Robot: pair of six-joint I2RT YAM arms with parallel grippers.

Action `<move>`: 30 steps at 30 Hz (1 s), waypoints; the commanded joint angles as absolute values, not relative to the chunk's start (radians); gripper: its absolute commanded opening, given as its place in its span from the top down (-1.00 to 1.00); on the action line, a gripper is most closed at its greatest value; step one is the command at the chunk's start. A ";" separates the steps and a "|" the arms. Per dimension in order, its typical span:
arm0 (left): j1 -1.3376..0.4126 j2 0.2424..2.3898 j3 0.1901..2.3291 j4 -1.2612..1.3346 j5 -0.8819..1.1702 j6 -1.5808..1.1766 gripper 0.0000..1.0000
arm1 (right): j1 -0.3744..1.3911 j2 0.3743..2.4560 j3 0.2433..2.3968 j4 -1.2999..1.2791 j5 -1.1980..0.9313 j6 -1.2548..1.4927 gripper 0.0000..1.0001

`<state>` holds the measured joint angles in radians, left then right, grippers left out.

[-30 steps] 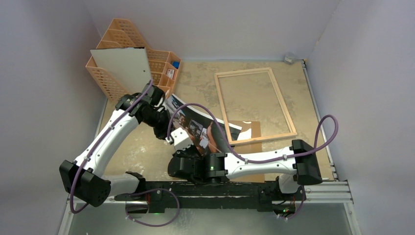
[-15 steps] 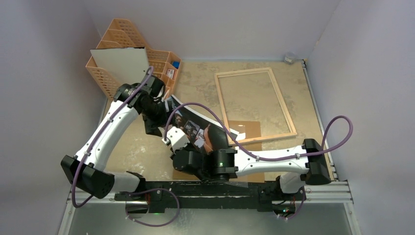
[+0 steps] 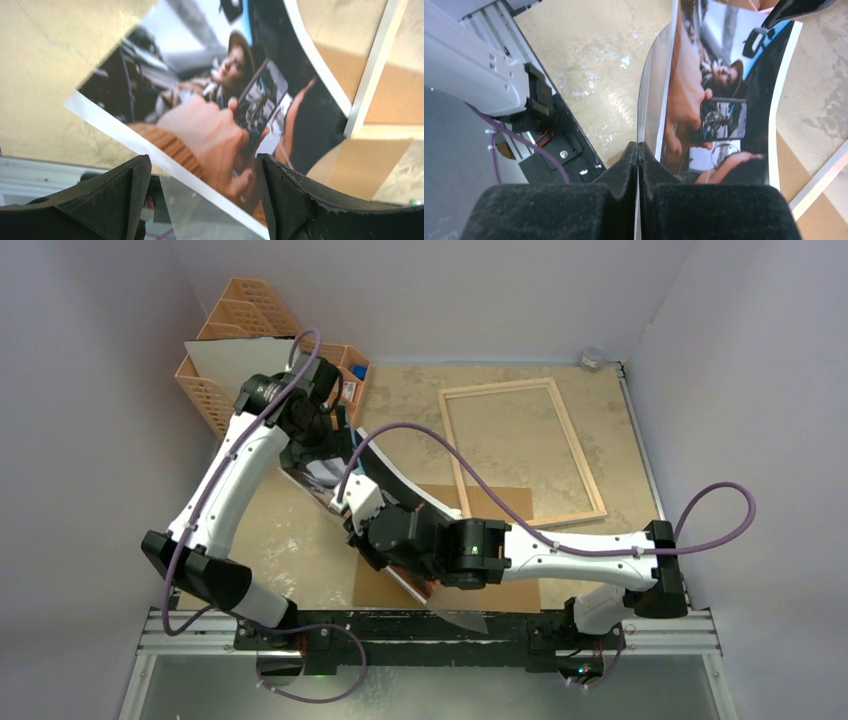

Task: Put the photo into the frame
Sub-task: Pick up the photo frame item at the center of the board.

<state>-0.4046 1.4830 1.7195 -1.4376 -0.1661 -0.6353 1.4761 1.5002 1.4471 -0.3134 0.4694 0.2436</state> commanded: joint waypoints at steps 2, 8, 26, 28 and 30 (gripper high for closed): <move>-0.368 1.600 1.981 -1.436 -0.329 -0.583 -0.59 | 1.404 1.440 1.555 -0.279 0.373 0.149 1.00; -0.273 1.726 2.236 -1.433 -0.273 -0.556 -0.59 | 1.326 1.391 1.631 -0.289 0.226 0.080 1.00; -0.143 1.586 2.266 -1.220 -0.420 -0.657 -0.59 | 1.285 1.346 1.796 -0.276 0.119 0.106 1.00; -0.143 1.556 2.264 -1.183 -0.461 -0.660 -0.59 | 1.275 1.350 1.798 -0.271 0.164 0.120 1.00; -0.143 1.522 2.256 -1.141 -0.488 -0.660 -0.59 | 1.263 1.353 1.799 -0.266 0.204 0.129 1.00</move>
